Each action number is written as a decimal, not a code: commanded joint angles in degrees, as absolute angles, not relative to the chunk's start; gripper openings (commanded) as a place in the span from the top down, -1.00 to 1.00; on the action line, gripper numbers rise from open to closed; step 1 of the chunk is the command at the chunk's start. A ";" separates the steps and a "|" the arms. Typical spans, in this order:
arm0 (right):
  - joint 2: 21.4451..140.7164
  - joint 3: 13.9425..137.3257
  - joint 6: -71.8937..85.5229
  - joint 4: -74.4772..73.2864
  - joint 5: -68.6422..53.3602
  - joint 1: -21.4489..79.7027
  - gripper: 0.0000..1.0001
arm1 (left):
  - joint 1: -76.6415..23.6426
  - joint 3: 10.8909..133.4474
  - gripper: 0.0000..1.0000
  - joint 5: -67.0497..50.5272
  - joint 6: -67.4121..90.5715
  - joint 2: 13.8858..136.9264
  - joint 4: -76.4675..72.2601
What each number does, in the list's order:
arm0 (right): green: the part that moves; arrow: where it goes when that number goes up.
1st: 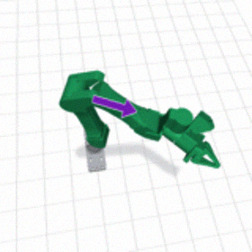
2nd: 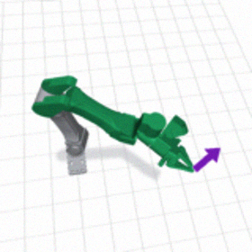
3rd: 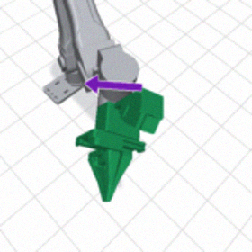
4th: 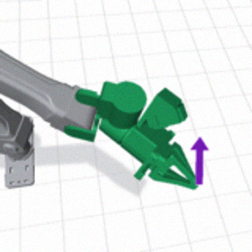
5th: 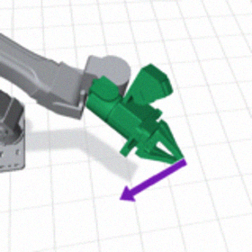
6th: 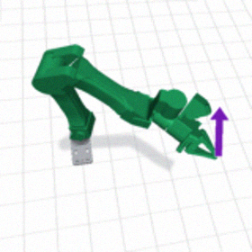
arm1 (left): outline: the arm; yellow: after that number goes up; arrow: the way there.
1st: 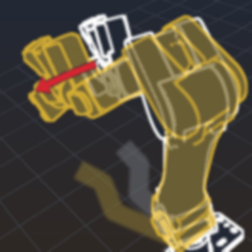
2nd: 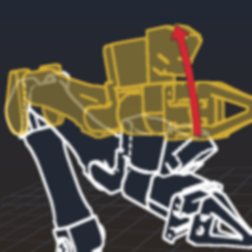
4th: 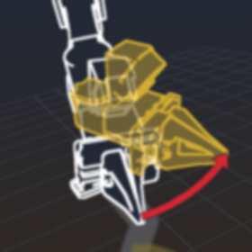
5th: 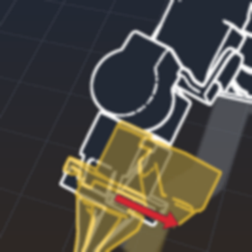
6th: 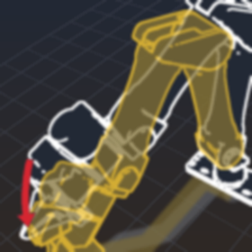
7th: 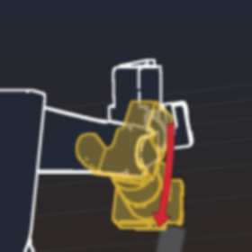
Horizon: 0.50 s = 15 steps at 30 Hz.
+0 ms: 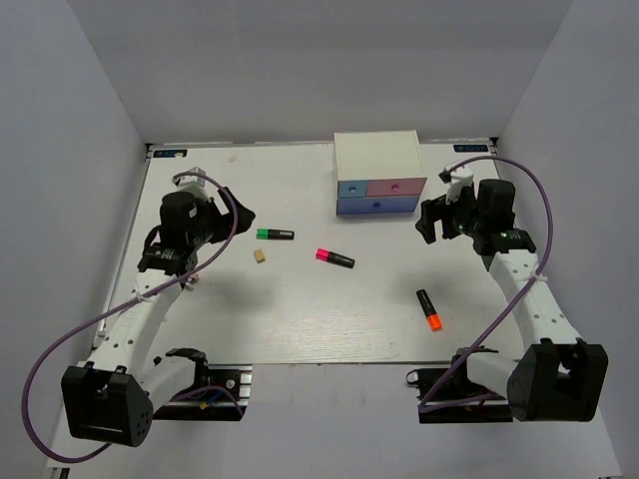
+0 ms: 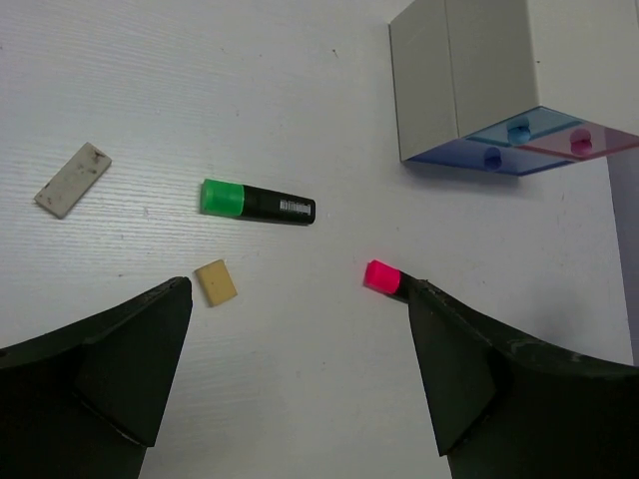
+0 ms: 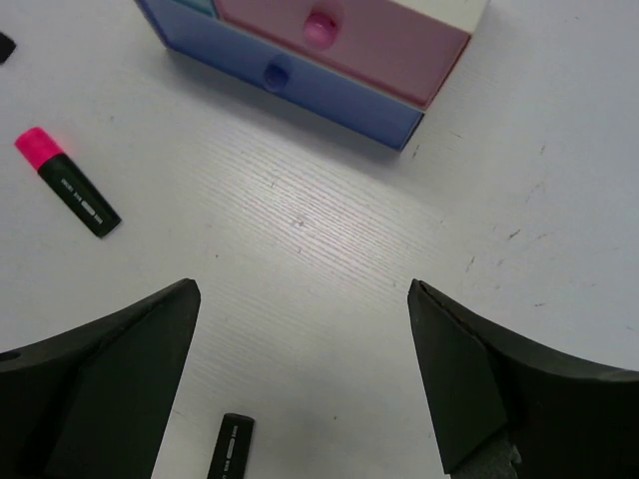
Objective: Sort the stationery into containers
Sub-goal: Open the drawer in the storage box.
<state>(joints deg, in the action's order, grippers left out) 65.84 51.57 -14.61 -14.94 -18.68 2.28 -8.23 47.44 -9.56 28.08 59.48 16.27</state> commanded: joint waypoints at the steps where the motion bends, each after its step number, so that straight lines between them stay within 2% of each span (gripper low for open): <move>1: 63.46 51.07 -19.68 -18.10 -23.64 2.11 -0.81 | -8.17 45.97 -1.00 -12.04 28.65 58.89 13.89; 9: 62.75 49.13 -23.90 -21.01 -24.34 2.02 -0.81 | -8.70 43.51 -1.00 -13.71 30.32 59.41 12.13; 12: 62.75 48.78 -21.02 -20.48 -27.04 2.11 -0.81 | -8.70 42.89 -1.00 -14.85 30.32 59.41 10.90; 14: 62.84 48.52 -20.39 -20.74 -29.87 2.02 -0.72 | -8.70 42.36 -1.00 -14.85 30.32 59.41 10.90; 15: 62.93 48.17 -18.22 -20.48 -33.02 2.28 -0.61 | -8.70 42.36 -0.95 -15.64 30.32 59.41 10.90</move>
